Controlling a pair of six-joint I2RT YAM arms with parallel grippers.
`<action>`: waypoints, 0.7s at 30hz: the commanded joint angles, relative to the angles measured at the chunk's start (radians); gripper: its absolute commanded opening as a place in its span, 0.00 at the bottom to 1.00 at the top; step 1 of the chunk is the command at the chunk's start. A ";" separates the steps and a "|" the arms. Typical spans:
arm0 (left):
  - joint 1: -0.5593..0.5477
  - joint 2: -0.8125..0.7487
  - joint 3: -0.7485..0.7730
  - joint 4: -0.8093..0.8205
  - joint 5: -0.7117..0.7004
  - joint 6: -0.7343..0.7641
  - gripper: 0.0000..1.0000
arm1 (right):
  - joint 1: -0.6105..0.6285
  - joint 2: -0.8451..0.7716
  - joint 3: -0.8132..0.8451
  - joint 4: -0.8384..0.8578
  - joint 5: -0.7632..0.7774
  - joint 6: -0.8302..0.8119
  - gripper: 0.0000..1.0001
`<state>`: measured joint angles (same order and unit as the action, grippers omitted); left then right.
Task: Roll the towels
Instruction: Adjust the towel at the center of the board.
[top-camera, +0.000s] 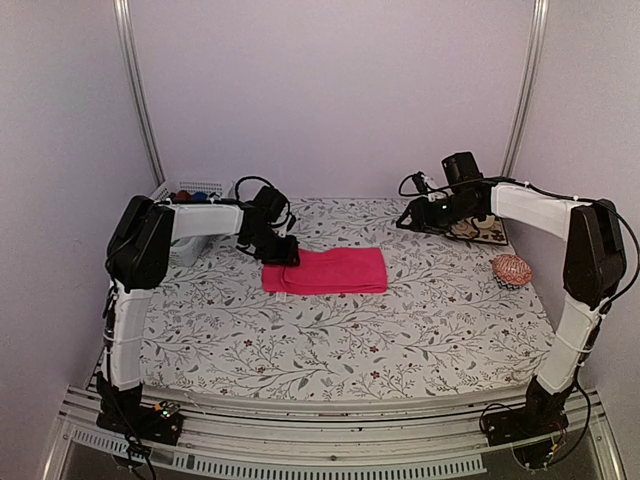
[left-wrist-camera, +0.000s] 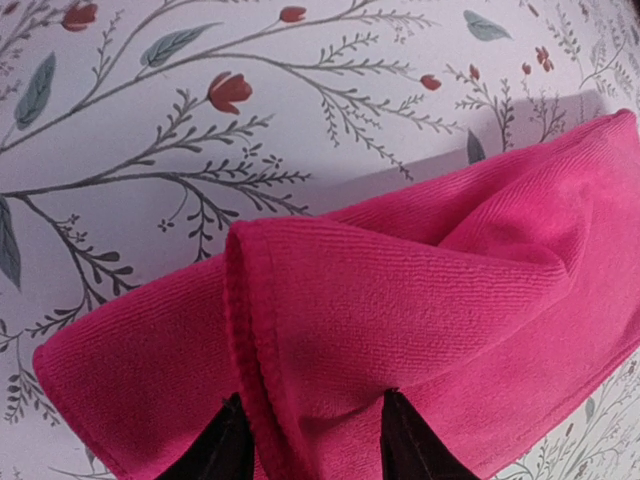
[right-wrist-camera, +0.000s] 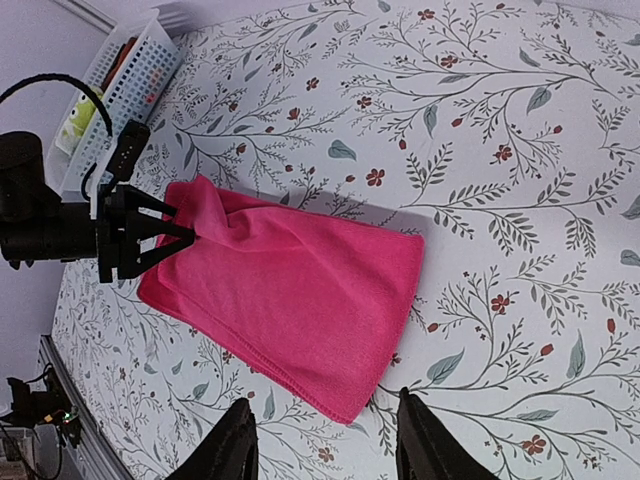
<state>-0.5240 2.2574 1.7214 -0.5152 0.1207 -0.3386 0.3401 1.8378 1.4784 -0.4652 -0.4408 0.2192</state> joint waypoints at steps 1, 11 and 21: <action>0.011 0.019 0.020 -0.008 0.007 0.007 0.41 | 0.001 0.004 0.029 -0.011 -0.012 -0.013 0.48; 0.023 0.010 0.012 0.003 -0.003 -0.003 0.39 | 0.001 0.008 0.026 -0.011 -0.022 -0.015 0.48; 0.034 0.001 -0.014 0.020 0.001 -0.012 0.19 | 0.001 0.016 0.036 -0.014 -0.029 -0.018 0.48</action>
<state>-0.5049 2.2688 1.7195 -0.5091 0.1200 -0.3450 0.3401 1.8378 1.4803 -0.4690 -0.4519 0.2153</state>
